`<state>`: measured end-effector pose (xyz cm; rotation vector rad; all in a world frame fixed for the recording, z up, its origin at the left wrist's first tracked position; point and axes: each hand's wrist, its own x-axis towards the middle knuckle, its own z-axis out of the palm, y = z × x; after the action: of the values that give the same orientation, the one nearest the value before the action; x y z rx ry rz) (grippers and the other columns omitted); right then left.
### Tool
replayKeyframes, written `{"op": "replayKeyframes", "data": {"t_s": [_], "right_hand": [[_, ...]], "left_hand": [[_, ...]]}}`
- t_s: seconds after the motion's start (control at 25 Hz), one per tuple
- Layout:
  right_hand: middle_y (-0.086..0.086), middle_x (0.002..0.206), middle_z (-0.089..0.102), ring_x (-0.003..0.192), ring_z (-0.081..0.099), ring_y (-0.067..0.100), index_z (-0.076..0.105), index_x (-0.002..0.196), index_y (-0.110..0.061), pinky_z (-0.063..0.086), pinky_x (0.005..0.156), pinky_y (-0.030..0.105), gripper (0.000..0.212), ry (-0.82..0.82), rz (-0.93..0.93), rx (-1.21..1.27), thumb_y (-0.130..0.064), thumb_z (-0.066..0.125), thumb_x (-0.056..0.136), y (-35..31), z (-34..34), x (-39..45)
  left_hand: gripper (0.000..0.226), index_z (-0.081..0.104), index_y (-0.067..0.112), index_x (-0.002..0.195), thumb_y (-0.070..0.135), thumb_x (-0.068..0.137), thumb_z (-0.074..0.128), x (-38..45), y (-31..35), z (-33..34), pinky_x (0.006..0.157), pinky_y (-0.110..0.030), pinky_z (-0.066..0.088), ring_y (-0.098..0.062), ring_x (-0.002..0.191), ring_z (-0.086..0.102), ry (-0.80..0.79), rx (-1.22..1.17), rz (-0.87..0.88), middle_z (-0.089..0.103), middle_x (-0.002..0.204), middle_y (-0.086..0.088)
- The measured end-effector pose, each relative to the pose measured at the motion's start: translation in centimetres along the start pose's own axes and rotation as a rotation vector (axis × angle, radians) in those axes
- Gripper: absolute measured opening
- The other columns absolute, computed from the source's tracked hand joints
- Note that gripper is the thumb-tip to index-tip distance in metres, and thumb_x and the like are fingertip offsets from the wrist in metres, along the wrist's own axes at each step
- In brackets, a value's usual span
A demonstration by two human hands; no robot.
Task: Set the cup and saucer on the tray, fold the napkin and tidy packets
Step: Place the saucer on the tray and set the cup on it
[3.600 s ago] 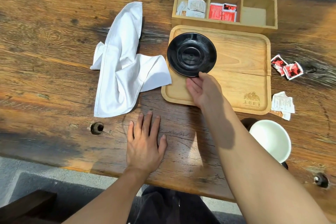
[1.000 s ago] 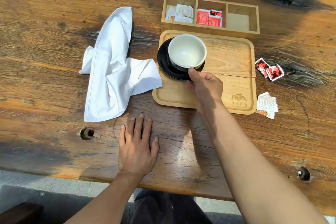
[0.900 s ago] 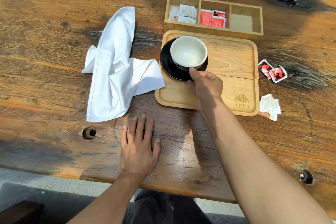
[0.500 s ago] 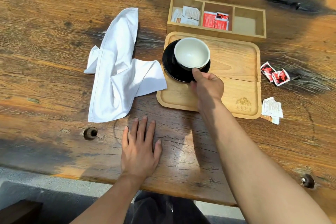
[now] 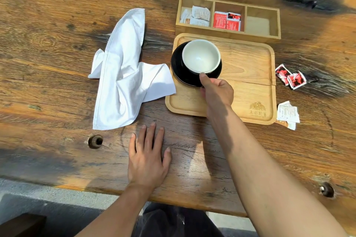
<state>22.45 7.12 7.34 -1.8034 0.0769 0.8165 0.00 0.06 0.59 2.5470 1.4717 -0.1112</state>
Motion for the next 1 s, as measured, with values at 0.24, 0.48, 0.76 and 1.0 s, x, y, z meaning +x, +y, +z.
{"op": "replayKeyframes", "data": {"t_s": [0.24,0.48,0.76,1.0], "right_hand": [[0.004,0.081,0.067,0.076,0.062,0.021,0.05,0.071,-0.021,0.056,0.083,0.045,0.036,0.029,0.008,-0.022,-0.042,0.079,0.068,0.0,-0.2,-0.6],[0.001,0.077,0.069,0.081,0.068,0.027,0.052,0.068,-0.024,0.056,0.08,0.044,0.032,0.031,-0.132,-0.114,-0.049,0.072,0.07,-0.2,-0.5,-2.4],[-0.012,0.08,0.065,0.073,0.059,0.001,0.06,0.076,-0.027,0.046,0.068,0.023,0.024,-0.056,-0.451,-0.422,-0.05,0.066,0.075,-1.7,2.0,-4.1],[-0.012,0.093,0.058,0.076,0.058,0.005,0.063,0.094,-0.027,0.035,0.058,0.012,0.026,-0.12,-0.781,-0.711,-0.049,0.063,0.079,-2.5,4.6,-4.0]], "left_hand": [[0.059,0.041,0.016,0.144,0.044,0.092,0.039,0.0,0.1,-0.2,0.116,-0.053,0.019,-0.032,0.142,0.032,-0.003,-0.007,0.004,0.041,0.152,-0.012],[0.061,0.036,0.015,0.147,0.045,0.095,0.031,0.0,0.1,-0.5,0.117,-0.053,0.017,-0.032,0.144,0.03,-0.05,-0.001,-0.002,0.035,0.156,-0.011],[0.059,0.036,0.018,0.148,0.045,0.095,0.033,-0.1,-0.1,-1.5,0.117,-0.048,0.008,-0.03,0.145,0.029,-0.063,-0.082,0.008,0.033,0.157,-0.008],[0.055,0.031,0.025,0.148,0.042,0.096,0.032,-0.1,-1.0,-1.9,0.121,-0.041,-0.003,-0.022,0.149,0.015,-0.069,-0.272,0.024,0.022,0.162,-0.001]]}}
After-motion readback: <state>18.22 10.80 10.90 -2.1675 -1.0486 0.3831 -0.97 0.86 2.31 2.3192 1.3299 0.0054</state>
